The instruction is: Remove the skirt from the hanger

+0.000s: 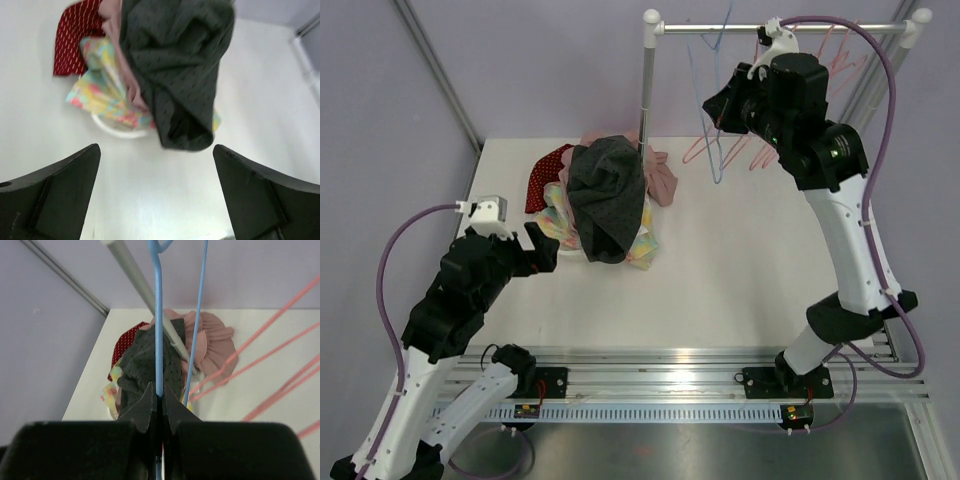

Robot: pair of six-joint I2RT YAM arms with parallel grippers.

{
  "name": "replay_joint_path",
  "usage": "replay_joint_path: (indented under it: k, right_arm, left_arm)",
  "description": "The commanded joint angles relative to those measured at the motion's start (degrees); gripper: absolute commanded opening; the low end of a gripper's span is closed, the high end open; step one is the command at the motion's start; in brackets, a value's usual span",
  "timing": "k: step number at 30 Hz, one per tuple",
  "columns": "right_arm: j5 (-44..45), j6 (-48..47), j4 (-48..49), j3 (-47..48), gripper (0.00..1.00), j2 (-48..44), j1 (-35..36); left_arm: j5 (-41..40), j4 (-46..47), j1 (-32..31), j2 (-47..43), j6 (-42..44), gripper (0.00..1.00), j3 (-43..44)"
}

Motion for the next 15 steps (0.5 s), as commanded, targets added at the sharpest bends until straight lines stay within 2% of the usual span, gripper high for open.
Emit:
replay_joint_path:
  k: [1,4,7,15]
  right_arm:
    - [3.0,-3.7,3.3,11.0,0.00,6.0,-1.2]
    - [0.4,-2.2,1.2,19.8,0.00,13.3,-3.7]
    - [-2.2,-0.2,1.3,21.1,0.00,16.6,-5.2]
    - [-5.2,2.0,8.3,0.8,0.00,10.1,-5.3]
  left_arm:
    - [-0.7,-6.7,-0.1,-2.6,2.4,0.99,-5.1]
    - [-3.7,-8.1,-0.3,-3.6,1.3,0.99,-5.7]
    - [-2.2,-5.8,-0.3,-4.0,1.3,0.99,-7.3]
    - [-3.5,-4.2,-0.3,-2.8,0.0,0.99,-9.2]
